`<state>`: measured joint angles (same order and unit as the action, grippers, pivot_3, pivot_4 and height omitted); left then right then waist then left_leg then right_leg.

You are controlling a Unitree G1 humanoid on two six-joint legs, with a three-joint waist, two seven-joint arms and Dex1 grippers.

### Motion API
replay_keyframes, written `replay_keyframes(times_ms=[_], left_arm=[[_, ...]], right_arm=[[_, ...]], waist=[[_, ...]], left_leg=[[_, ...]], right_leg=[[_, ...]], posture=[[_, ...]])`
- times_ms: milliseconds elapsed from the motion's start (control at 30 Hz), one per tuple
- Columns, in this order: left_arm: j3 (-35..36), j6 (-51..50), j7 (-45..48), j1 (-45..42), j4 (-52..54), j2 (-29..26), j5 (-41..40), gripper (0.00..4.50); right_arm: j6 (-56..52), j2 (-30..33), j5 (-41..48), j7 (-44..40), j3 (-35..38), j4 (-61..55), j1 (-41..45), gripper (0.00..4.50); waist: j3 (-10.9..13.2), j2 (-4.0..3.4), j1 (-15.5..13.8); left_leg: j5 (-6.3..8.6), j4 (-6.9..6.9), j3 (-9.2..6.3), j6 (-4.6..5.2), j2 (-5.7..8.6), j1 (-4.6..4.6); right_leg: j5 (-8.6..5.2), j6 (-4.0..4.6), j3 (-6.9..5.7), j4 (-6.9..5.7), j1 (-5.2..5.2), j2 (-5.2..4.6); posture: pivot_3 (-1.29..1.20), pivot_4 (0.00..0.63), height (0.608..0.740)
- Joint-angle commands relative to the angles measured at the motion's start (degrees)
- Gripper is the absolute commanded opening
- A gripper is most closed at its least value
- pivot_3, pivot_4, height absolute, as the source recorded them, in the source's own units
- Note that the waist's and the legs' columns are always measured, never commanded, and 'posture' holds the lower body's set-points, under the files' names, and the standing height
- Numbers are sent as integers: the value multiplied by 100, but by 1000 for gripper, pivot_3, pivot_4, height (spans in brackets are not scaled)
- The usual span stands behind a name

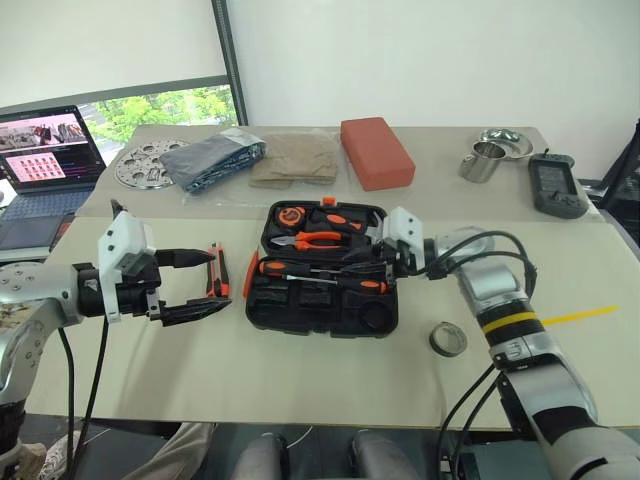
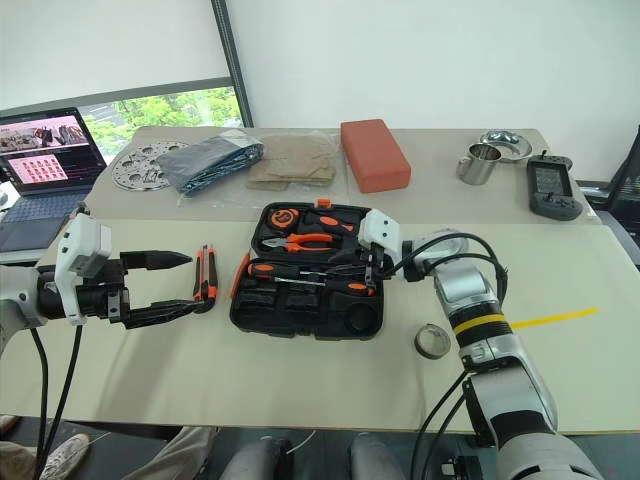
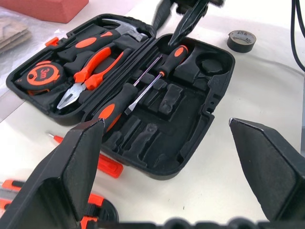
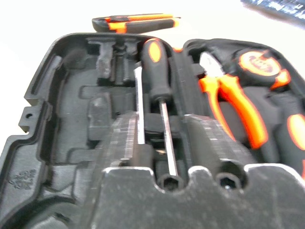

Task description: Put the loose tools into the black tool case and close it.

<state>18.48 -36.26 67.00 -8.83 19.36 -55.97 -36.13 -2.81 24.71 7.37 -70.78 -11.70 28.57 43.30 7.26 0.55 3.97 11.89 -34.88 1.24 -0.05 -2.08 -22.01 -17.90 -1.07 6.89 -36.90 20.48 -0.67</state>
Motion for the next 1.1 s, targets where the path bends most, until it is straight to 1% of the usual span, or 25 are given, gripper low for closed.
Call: replay_keyframes(times_ms=[33, 367, 500, 733, 800, 933, 1000, 1067, 1100], left_arm=[[36, 100, 32, -46, -6, -95, -30, 4500], [65, 90, 61, -3, -6, -136, -17, 4500], [96, 97, 50, 64, 16, -141, -13, 4500], [144, 102, -31, 238, 77, -84, -20, 4500], [164, 128, -110, 266, 63, -30, -18, 4500], [305, 155, -311, 414, 42, 144, -54, 4500], [434, 156, -559, 582, 55, 352, -54, 4500], [391, 290, -1122, 697, 61, 731, 194, 4500], [339, 328, -1366, 725, 69, 872, 314, 4500]], right_arm=[[261, -34, 25, -6, 72, 132, -17, 81], [984, -3, -587, -94, -361, 820, -59, 81], [1061, -13, -906, 153, -496, 1087, 12, 81], [328, -22, -1089, 360, -655, 1156, 118, 81], [441, -54, -966, 301, -626, 1078, 76, 81], [551, -147, -507, 201, -326, 768, 11, 81], [423, -160, -162, 139, -44, 488, -10, 81], [240, -102, 187, 101, 234, 96, -66, 81], [162, -70, 285, 106, 325, -63, -100, 611]], waist=[[0, 0, 1], [0, 0, 11], [0, 2, 16], [-3, 14, 17], [-3, 17, 14], [-2, 19, 15], [-1, 20, 28], [2, 19, 16], [5, 14, 5]], left_leg=[[0, 0, 0, 0, 1, 0], [0, 0, 2, 0, -1, 9], [0, 0, 3, 0, -1, 29], [-1, -3, 16, -2, -6, 62], [-1, -4, 18, -2, -6, 69], [-2, -4, 19, -3, -8, 72], [-1, -2, 28, -3, -12, 70], [-1, 2, 31, -3, -15, 60], [-1, 3, 29, -3, -18, 51]], right_leg=[[0, 0, 0, 0, 0, -1], [0, 0, 0, -1, -5, 3], [0, 0, 2, -1, -22, 3], [3, 7, 6, -11, -38, -1], [6, 11, 7, -12, -42, -1], [9, 17, 6, -12, -42, -1], [9, 17, 8, -14, -33, -1], [9, 18, 7, -13, -23, -1], [10, 18, 3, -9, -17, -1]], posture=[[0, 150, 740], [0, 150, 740], [0, 150, 740], [0, 150, 740], [0, 150, 740], [0, 150, 740], [0, 150, 740], [0, 150, 740], [0, 150, 740]])
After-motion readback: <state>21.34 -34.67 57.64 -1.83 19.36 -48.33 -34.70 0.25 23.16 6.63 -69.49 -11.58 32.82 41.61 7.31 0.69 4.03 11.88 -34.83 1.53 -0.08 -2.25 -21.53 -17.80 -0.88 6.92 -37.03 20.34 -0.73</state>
